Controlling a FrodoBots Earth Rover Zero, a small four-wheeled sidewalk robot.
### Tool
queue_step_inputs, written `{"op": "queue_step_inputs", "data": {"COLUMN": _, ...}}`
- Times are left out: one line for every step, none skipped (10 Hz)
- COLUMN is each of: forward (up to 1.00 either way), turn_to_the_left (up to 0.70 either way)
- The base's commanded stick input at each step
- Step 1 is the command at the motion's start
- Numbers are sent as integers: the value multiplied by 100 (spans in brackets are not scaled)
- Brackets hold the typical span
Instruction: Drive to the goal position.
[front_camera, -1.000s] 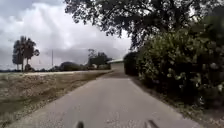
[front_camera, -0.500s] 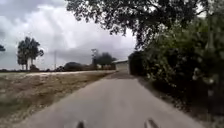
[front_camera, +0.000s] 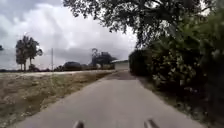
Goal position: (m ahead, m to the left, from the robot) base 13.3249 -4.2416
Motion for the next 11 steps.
{"op": "queue_step_inputs", "data": {"forward": 85, "turn_to_the_left": 0}}
{"op": "queue_step_inputs", "data": {"forward": 85, "turn_to_the_left": 0}}
{"op": "queue_step_inputs", "data": {"forward": 85, "turn_to_the_left": 0}}
{"op": "queue_step_inputs", "data": {"forward": 85, "turn_to_the_left": 0}}
{"op": "queue_step_inputs", "data": {"forward": 85, "turn_to_the_left": 0}}
{"op": "queue_step_inputs", "data": {"forward": 85, "turn_to_the_left": 0}}
{"op": "queue_step_inputs", "data": {"forward": 85, "turn_to_the_left": 0}}
{"op": "queue_step_inputs", "data": {"forward": 85, "turn_to_the_left": 0}}
{"op": "queue_step_inputs", "data": {"forward": 85, "turn_to_the_left": 0}}
{"op": "queue_step_inputs", "data": {"forward": 85, "turn_to_the_left": 0}}
{"op": "queue_step_inputs", "data": {"forward": 85, "turn_to_the_left": 0}}
